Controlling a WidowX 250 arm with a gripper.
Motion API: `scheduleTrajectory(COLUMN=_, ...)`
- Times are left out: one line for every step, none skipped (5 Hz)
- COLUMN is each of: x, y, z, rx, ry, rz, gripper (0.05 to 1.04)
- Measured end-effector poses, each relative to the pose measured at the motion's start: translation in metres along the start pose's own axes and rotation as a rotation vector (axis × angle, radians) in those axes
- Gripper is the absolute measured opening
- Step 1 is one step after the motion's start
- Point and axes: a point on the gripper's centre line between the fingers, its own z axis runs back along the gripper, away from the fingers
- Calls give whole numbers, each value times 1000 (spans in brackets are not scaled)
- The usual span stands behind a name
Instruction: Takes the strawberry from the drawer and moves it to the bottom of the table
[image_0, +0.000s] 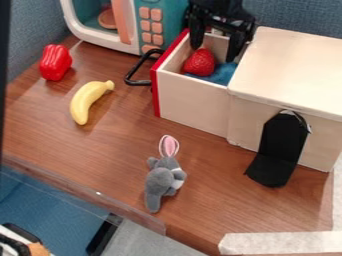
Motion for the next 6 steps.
scheduleTrajectory(x=0, y=12, z=-2, rx=27, ry=-2, rz=18, gripper=999)
scheduleTrajectory(x=-6, y=13, z=-13, rx=39, ry=16, rz=10, gripper=1000)
scheduleTrajectory(x=-16, y=17, z=-26, rx=47, ry=47, rz=9, gripper=999)
scheduleTrajectory(x=-19, y=19, z=-33, rx=62, ry=47, rz=3, gripper=949)
scheduleTrajectory(x=-20, y=19, z=-33, rx=39, ry=37, rz=-1, gripper=757)
scheduleTrajectory(x=-22, y=22, z=-27, rx=1, ry=40, rz=28, gripper=756)
